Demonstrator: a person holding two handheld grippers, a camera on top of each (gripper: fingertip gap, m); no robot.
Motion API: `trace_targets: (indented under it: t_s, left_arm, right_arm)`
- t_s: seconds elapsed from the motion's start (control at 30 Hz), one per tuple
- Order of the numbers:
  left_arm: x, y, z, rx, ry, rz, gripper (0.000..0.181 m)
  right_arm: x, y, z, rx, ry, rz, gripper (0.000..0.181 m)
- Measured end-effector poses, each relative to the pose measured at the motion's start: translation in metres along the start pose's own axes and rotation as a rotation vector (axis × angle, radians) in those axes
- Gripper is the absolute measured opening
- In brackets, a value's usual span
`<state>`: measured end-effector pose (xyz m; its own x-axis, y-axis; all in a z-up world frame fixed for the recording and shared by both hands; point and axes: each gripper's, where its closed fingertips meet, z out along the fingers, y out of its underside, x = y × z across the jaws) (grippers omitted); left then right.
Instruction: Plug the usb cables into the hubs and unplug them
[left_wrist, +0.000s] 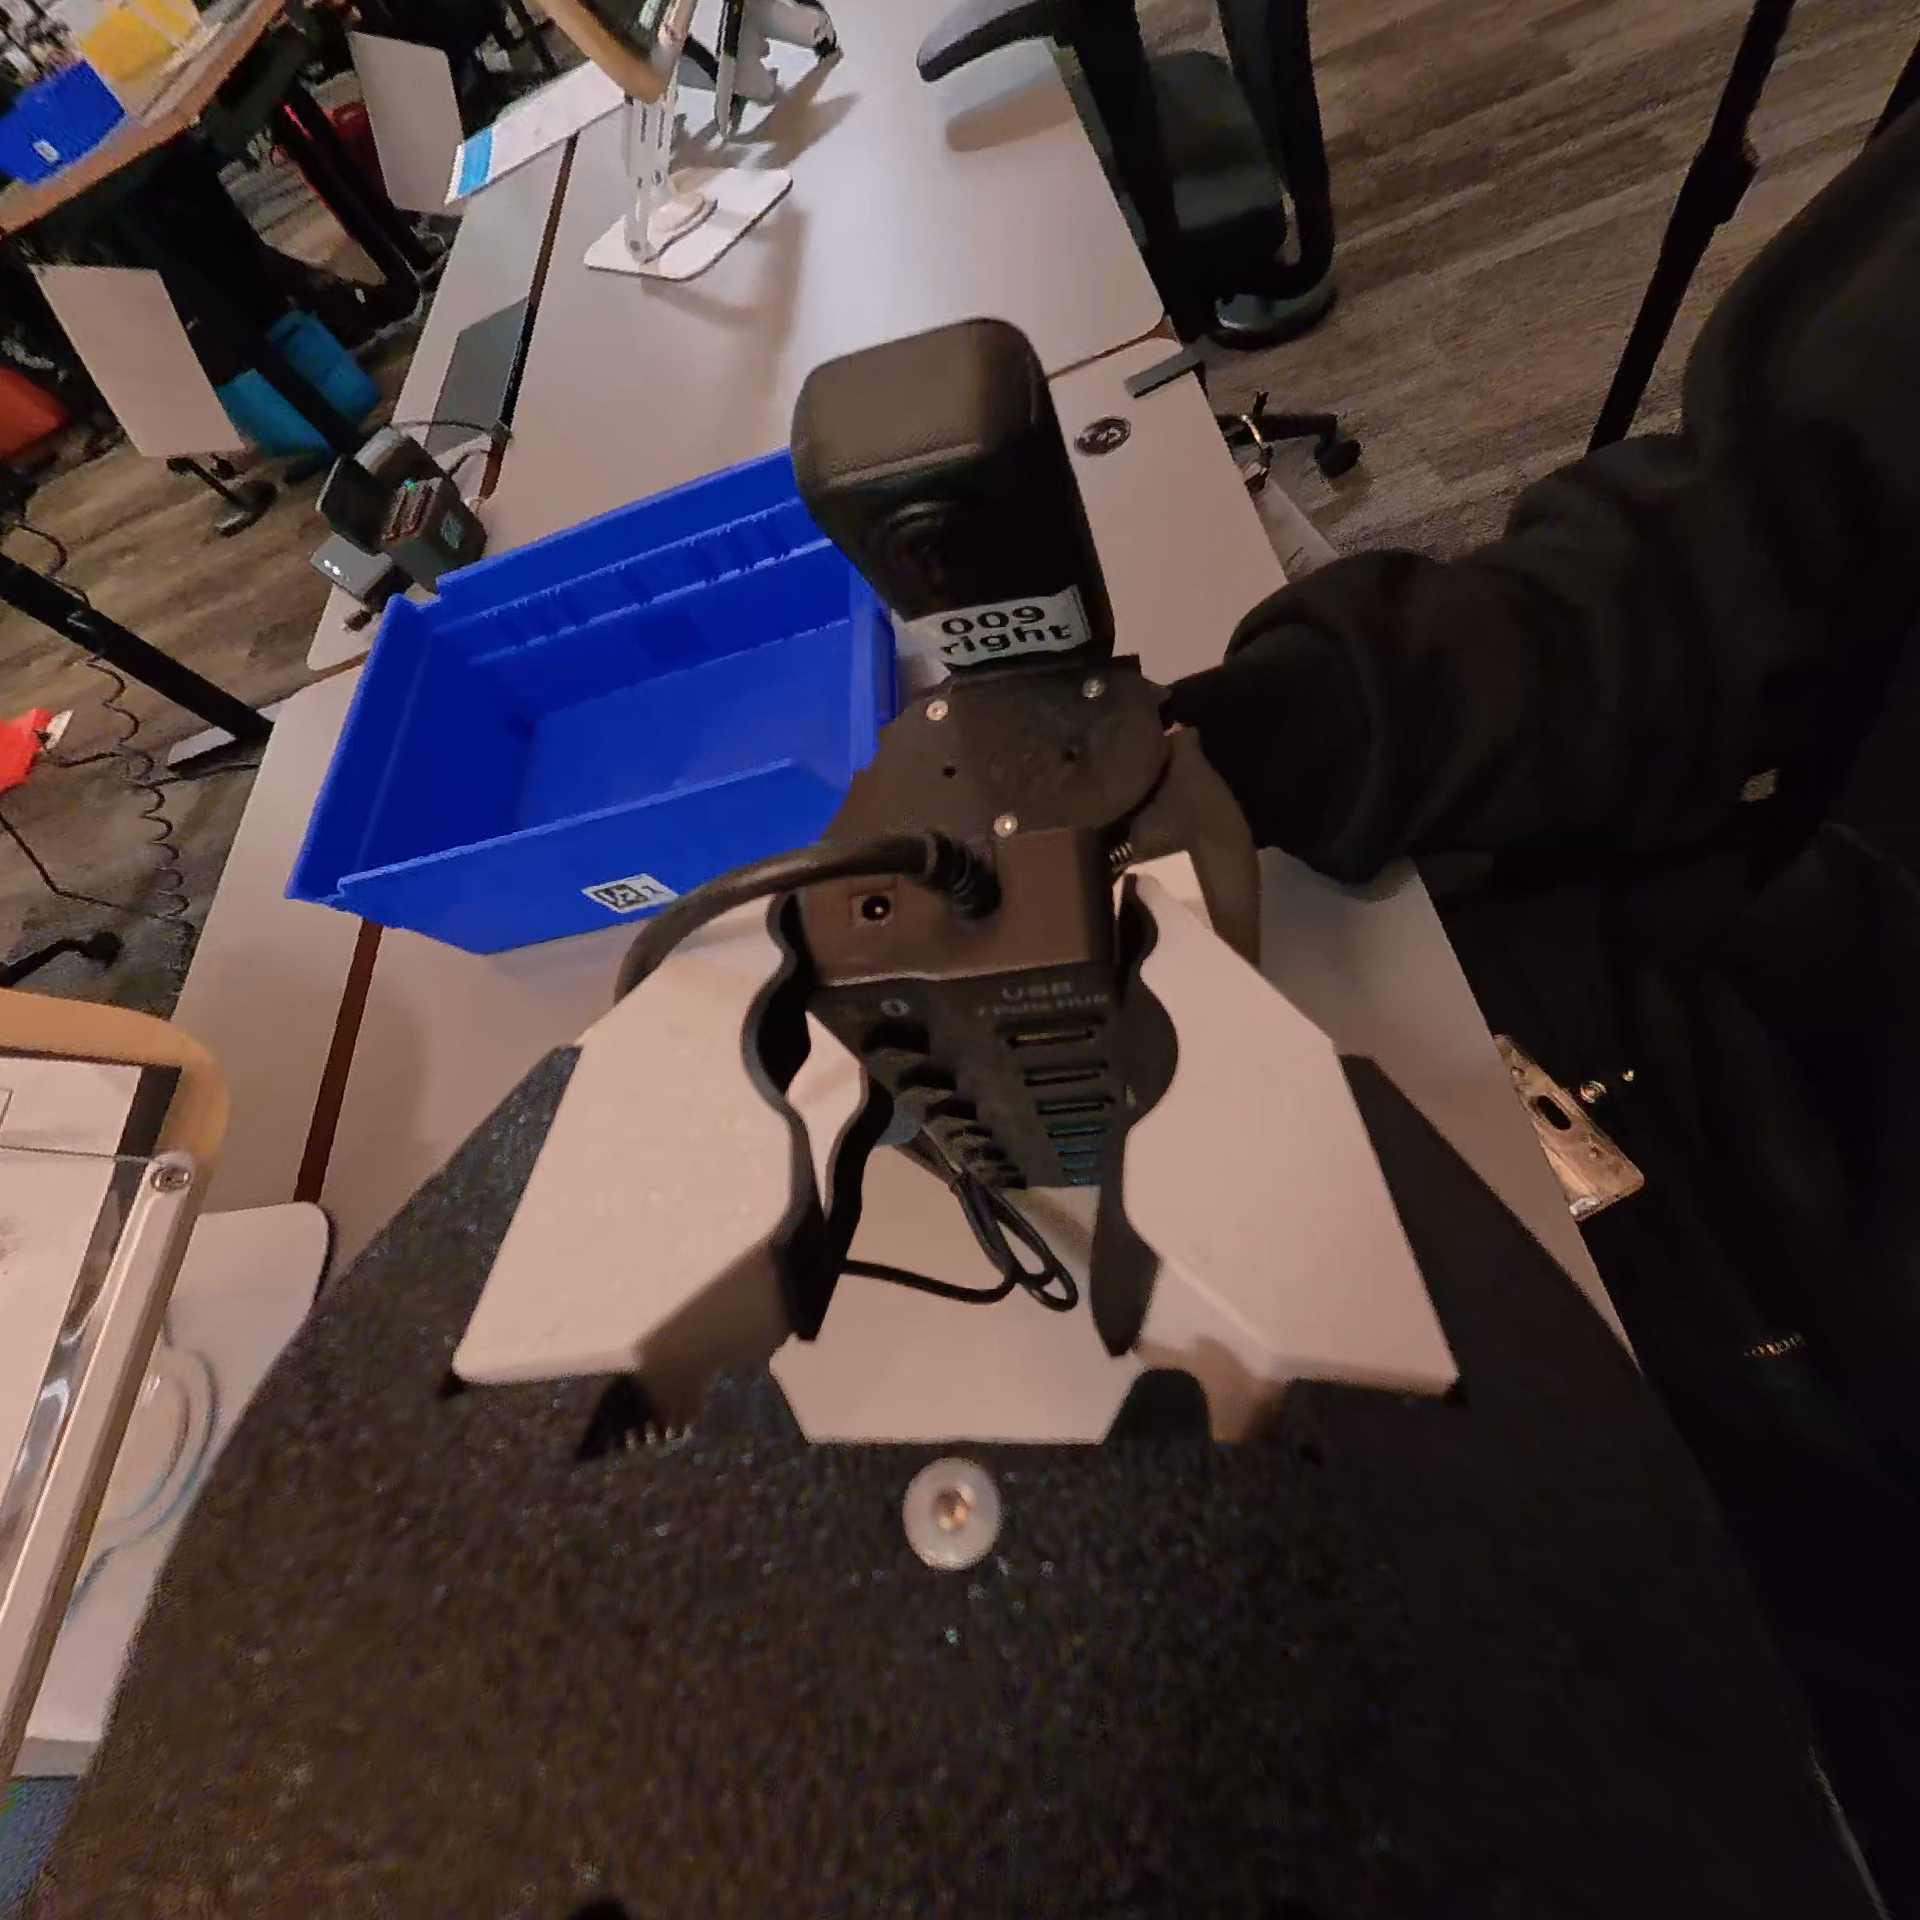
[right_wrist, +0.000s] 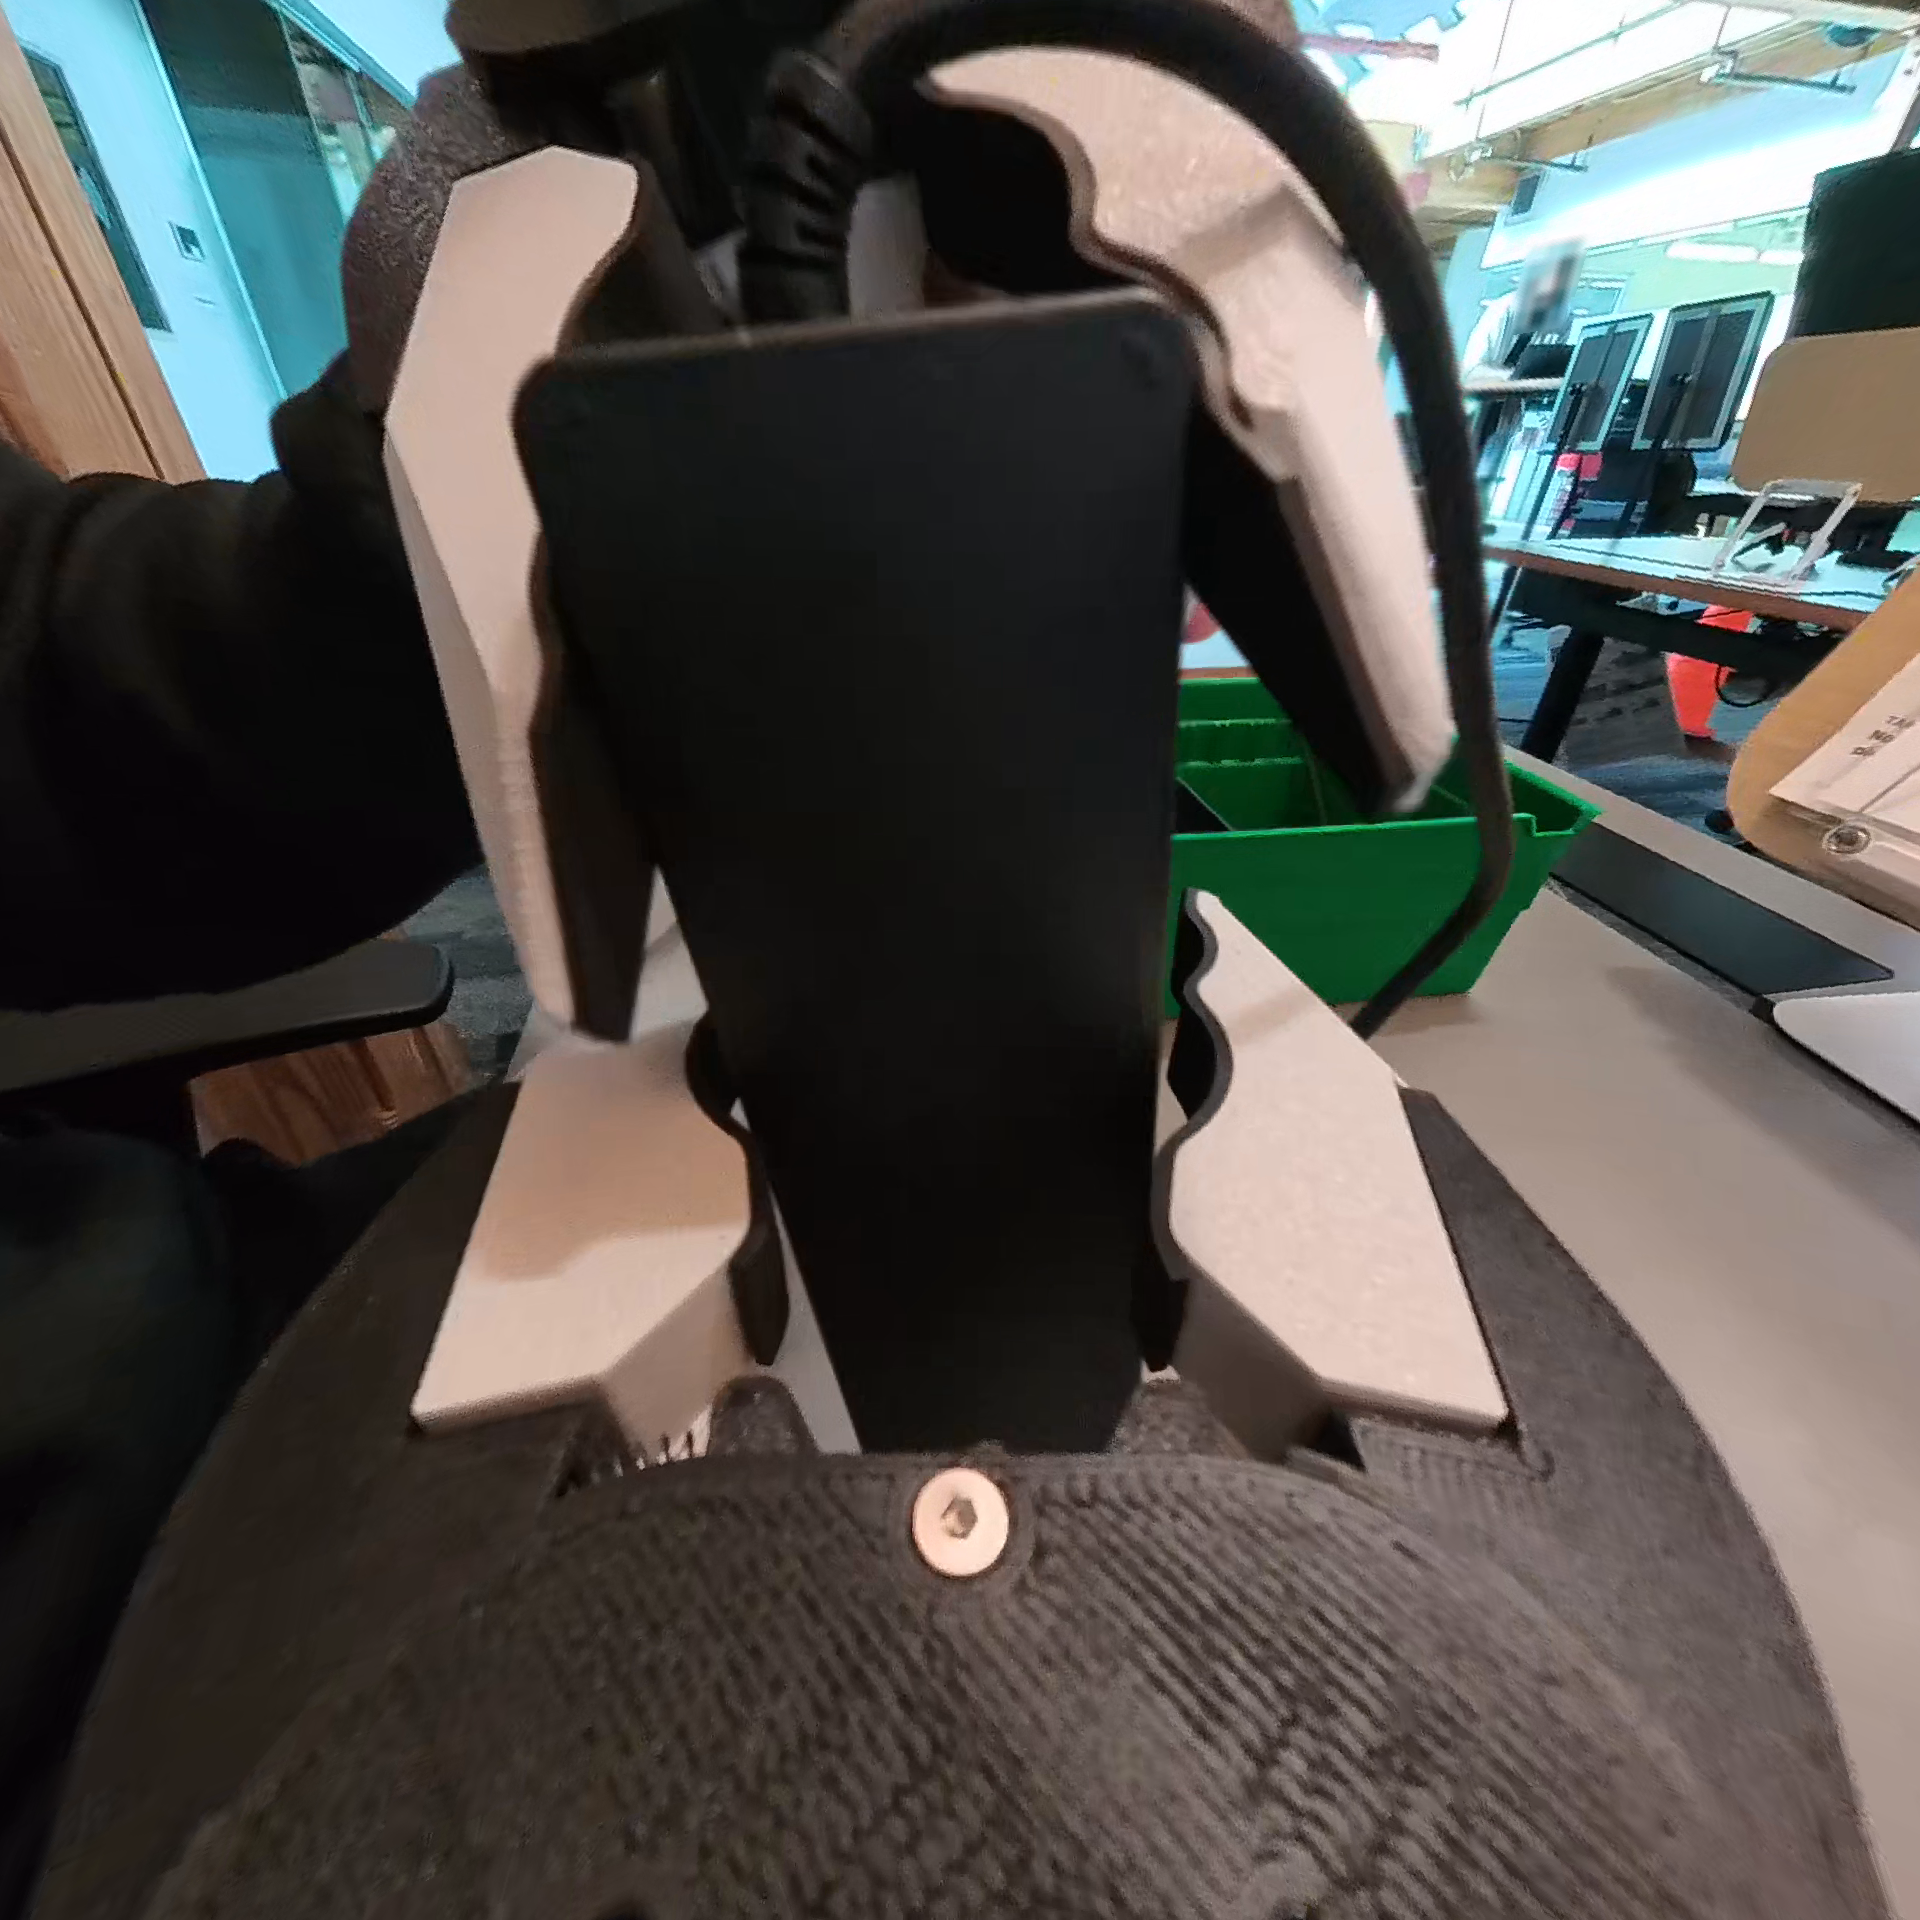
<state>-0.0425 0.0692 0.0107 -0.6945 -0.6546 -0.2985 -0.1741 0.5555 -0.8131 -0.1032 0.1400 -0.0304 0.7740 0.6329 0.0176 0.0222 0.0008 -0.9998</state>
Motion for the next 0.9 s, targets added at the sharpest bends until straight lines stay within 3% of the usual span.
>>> trace_targets:
  t_s: [0.07,0.13,0.37,0.5,0.63,0.77,0.9]
  left_arm:
    - [-0.001,0.005,0.003,-0.035,-0.008,0.006,0.056]
    - [0.000,0.010,0.005,-0.058,-0.004,0.009,0.056]
    - [0.002,0.014,0.004,-0.064,0.013,-0.002,0.056]
    - [-0.002,0.020,-0.001,-0.091,-0.008,-0.078,0.056]
    - [-0.012,0.018,-0.018,-0.085,-0.096,-0.118,0.073]
    - [-0.018,0.012,-0.032,-0.023,-0.122,-0.190,0.067]
    - [-0.013,0.014,-0.024,-0.047,-0.095,-0.210,0.075]
  right_arm:
    - [-0.001,0.000,0.002,-0.003,0.003,-0.006,0.080]
    - [0.001,0.000,0.002,-0.007,0.017,-0.013,0.065]
    - [0.001,0.007,0.005,-0.035,0.020,-0.049,0.064]
    - [0.010,0.002,0.003,0.022,0.068,-0.064,0.064]
    - [0.020,-0.008,-0.012,0.107,0.064,0.013,0.064]
    - [0.023,-0.014,-0.018,0.132,0.071,0.009,0.064]
    - [0.011,-0.016,-0.012,0.115,0.035,-0.023,0.064]
